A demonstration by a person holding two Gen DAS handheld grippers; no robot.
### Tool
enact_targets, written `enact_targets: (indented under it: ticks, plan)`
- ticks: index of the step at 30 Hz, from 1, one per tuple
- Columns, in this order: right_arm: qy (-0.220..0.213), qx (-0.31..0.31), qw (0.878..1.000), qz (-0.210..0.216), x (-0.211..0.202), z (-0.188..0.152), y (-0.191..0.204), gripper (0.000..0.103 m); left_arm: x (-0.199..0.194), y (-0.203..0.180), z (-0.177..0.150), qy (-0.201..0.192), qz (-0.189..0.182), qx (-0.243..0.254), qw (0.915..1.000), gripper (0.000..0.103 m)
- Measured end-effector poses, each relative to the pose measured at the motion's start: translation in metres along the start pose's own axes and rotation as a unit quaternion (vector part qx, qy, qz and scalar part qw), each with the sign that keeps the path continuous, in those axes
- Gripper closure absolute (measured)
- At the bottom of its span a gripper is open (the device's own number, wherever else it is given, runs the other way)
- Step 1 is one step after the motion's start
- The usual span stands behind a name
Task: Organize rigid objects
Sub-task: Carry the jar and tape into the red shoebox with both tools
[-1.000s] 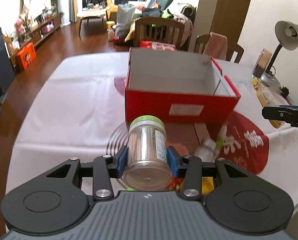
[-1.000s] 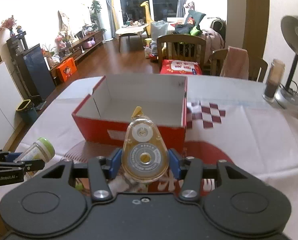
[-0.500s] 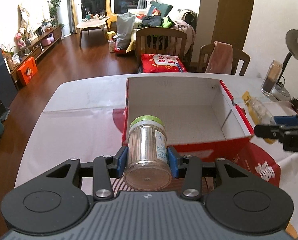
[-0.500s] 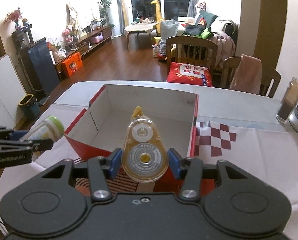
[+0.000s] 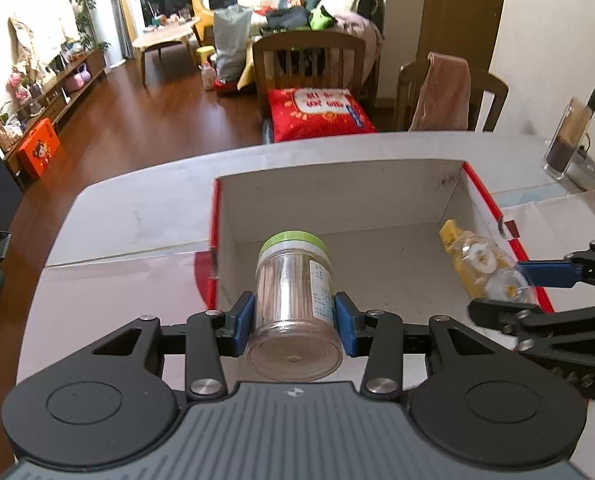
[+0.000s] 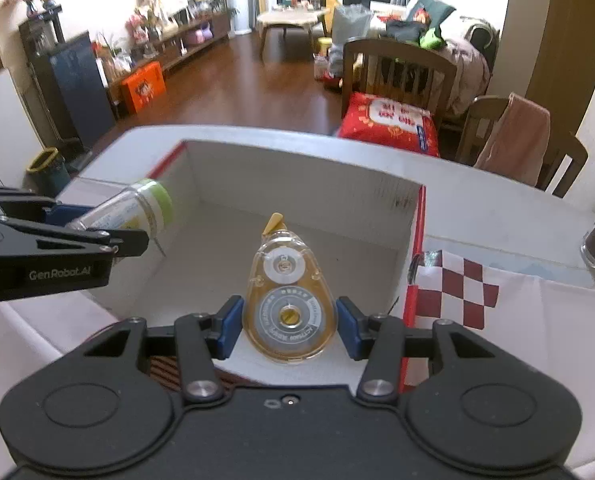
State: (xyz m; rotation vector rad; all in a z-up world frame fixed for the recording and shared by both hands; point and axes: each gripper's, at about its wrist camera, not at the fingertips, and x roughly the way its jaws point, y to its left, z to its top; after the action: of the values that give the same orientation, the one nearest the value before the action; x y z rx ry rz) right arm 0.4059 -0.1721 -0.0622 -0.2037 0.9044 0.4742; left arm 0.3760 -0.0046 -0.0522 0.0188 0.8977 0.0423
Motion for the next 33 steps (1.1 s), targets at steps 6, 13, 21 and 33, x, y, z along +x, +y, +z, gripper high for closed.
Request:
enact_targets:
  ticks: [6, 13, 21, 33]
  plan:
    - [0.036, -0.02, 0.999, -0.003, 0.036, 0.007, 0.001, 0.054, 0.04, -0.009, 0.012, 0.036, 0.004, 0.006, 0.9993, 0.061]
    - [0.081, -0.046, 0.996, 0.008, 0.065, 0.015, 0.007, 0.054, 0.079, -0.014, 0.02, 0.094, -0.003, 0.009, 0.9955, 0.061]
    - [0.129, -0.061, 0.99, 0.005, 0.085, 0.017, 0.011, 0.054, 0.108, -0.016, 0.019, 0.142, 0.003, 0.02, 0.9896, 0.061]
    - [0.172, -0.05, 0.984, 0.003, 0.105, 0.011, 0.007, 0.054, 0.129, -0.008, 0.015, 0.176, -0.001, 0.013, 0.9843, 0.061]
